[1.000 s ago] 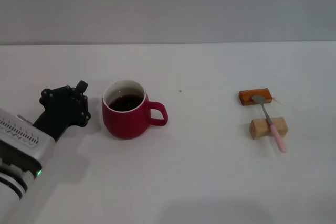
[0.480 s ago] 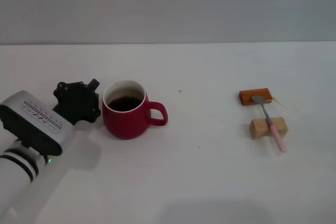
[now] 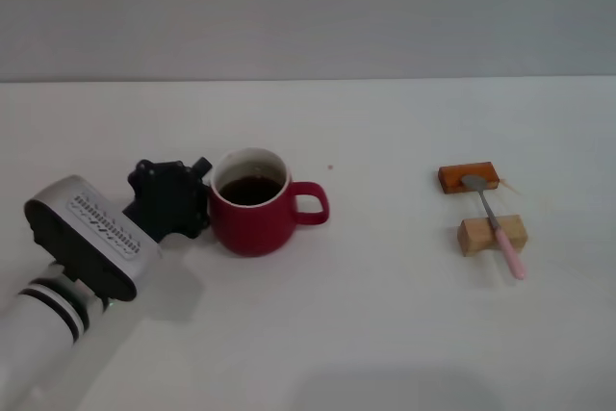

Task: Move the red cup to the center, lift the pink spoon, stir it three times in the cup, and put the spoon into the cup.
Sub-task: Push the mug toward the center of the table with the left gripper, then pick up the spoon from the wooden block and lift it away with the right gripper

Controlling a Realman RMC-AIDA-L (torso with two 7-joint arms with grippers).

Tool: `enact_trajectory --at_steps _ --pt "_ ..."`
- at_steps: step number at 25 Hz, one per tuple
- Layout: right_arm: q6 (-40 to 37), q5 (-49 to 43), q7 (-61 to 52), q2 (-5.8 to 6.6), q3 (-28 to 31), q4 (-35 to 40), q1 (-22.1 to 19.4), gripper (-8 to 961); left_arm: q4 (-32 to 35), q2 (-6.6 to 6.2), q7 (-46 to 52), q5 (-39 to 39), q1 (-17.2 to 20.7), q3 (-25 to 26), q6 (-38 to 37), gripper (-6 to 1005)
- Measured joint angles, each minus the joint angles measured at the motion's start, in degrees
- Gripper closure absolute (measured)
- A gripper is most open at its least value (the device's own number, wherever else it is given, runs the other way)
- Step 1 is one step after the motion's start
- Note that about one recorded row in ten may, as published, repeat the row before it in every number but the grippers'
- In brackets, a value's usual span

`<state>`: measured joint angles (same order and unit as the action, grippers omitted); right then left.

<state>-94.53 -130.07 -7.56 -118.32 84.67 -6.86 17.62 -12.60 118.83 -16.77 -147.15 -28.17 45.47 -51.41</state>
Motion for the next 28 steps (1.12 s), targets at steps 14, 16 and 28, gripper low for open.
enact_trajectory --at_steps 14,16,28 --pt "0.32 -0.19 0.00 0.03 -0.39 0.00 0.66 288 -4.54 0.26 0.17 -0.01 2.17 -4.90 0.10 958" --pt "0.37 -0.19 0.00 0.03 -0.39 0.00 0.66 288 -4.97 0.26 0.17 -0.04 2.50 -4.91 0.10 958" --pt "0.34 -0.19 0.00 -0.38 -0.55 0.00 0.11 287 -5.93 0.05 3.46 8.93 5.15 0.75 -2.89 952"
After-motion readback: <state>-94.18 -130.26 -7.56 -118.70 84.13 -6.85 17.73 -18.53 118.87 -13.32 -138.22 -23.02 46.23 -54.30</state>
